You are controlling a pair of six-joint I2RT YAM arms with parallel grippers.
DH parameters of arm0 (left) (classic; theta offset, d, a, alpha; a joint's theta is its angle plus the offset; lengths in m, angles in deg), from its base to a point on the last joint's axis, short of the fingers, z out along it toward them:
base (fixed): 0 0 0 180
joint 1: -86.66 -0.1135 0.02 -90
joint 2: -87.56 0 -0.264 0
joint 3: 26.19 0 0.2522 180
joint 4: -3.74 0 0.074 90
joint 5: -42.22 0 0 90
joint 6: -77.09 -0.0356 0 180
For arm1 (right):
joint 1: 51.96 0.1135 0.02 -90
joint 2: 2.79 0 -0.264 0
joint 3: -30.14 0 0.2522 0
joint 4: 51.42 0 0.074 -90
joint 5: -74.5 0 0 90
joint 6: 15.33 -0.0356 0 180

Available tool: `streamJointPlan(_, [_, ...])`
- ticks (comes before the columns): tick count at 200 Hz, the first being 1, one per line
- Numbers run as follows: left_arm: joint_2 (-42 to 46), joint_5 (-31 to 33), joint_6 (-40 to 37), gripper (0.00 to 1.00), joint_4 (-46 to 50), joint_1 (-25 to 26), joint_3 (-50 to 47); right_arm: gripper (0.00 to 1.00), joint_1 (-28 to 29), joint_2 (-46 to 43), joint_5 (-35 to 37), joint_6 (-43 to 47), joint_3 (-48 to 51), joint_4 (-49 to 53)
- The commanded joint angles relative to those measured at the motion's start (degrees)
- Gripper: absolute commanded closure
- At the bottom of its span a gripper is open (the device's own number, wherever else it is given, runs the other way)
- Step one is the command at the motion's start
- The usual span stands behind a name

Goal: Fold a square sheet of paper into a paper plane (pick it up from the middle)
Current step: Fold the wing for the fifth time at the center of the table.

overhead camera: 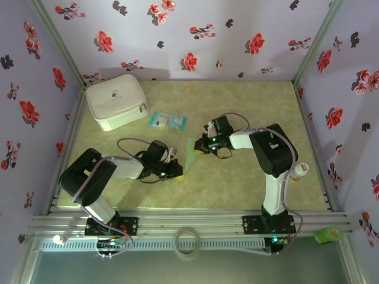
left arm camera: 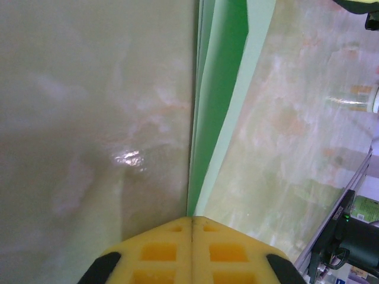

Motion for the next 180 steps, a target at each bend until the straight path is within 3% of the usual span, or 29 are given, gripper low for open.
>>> streamJointPlan(1, [2.29, -0.33, 0.14, 0.86, 3.68, -0.03, -1.32, 0.95, 0.34, 3.14, 5.55, -0.20, 0.13, 2.97])
streamJointPlan(27, [8.23, 2.69, -0.31, 0.75, 5.33, -0.02, -1.71, 0.95, 0.38, 3.17, 5.68, -0.20, 0.14, 2.99])
streamJointPlan(48, [12.26, 4.92, -1.29, 0.74, 7.85, -0.24, 0.17, 0.95, 0.38, 3.19, 5.64, -0.39, 0.10, 2.90])
streamJointPlan(63, [12.29, 4.56, -2.11, 0.79, 8.20, -0.26, 3.29, 0.95, 0.35, 3.08, 5.64, -0.38, -0.03, 2.92])
streamJointPlan(96, [3.65, -2.10, -4.18, 0.93, 8.13, -0.11, 13.04, 0.95, 0.41, 2.93, 5.68, -0.47, 0.14, 3.07])
streamJointPlan(129, [-4.95, -3.75, -3.56, 0.96, 7.17, 0.25, 18.25, 0.95, 0.42, 2.93, 5.59, -0.56, 0.20, 3.15])
streamJointPlan(180, [-11.51, -3.03, -2.79, 0.96, 6.03, 0.56, 19.29, 0.95, 0.42, 2.92, 5.64, -0.65, 0.30, 3.05])
